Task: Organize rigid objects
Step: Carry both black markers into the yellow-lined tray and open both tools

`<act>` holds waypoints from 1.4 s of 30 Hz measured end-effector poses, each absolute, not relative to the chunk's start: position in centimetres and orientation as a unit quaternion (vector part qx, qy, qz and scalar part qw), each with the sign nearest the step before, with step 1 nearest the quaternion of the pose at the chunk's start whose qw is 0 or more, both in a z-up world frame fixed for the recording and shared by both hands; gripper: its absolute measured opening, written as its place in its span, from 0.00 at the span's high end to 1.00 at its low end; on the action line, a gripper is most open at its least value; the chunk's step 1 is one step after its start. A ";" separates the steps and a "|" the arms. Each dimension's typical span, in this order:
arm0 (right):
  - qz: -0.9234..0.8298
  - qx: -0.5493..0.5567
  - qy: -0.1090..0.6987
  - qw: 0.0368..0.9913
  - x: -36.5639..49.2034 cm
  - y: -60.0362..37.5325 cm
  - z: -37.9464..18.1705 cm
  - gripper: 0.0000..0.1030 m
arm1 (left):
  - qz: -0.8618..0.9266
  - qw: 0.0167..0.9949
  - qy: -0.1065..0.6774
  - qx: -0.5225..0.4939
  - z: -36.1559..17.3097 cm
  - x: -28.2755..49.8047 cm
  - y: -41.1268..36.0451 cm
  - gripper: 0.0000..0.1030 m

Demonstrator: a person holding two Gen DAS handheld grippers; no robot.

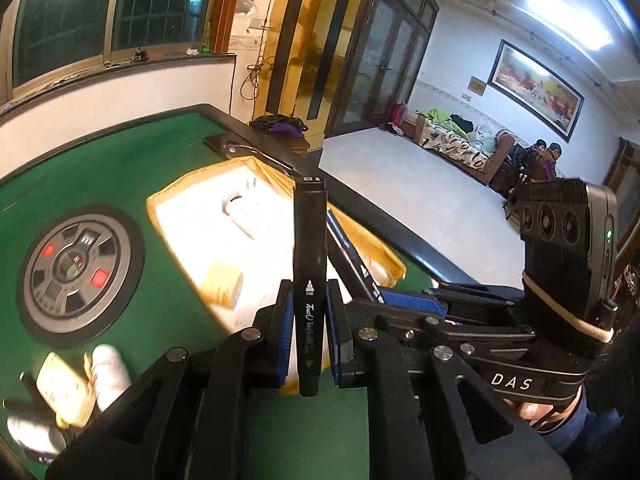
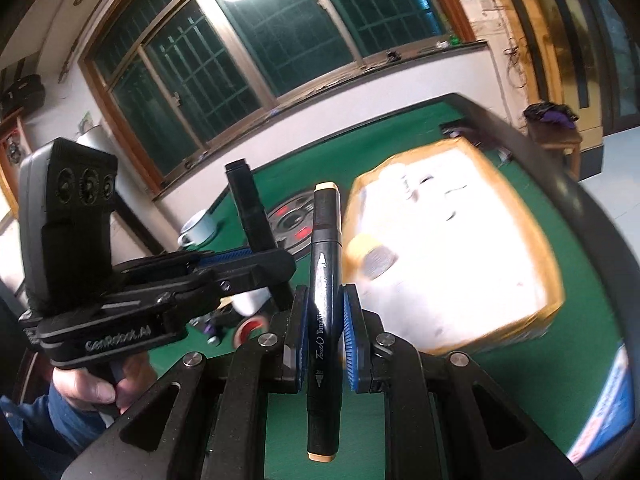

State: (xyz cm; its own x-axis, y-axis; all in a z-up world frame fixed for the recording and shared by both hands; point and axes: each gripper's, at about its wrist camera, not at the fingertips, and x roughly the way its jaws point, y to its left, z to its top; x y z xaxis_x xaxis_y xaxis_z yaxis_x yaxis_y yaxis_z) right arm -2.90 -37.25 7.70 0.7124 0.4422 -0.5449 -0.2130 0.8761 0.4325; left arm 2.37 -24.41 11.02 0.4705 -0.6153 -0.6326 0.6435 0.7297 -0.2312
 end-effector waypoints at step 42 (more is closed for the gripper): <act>0.049 0.122 0.417 0.899 6.2 -39.6 1.9 0.86 | -0.339 0.808 0.481 -0.035 3.3 11.4 -28.0 0.87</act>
State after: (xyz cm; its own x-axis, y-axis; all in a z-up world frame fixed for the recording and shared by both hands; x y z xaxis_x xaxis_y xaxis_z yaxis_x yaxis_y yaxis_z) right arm 6.24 -39.63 1.94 0.6480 0.1905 -0.7375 0.0133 0.9652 0.2610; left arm 11.37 -28.04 3.27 0.3075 -0.5816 -0.7531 0.5139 0.7676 -0.3830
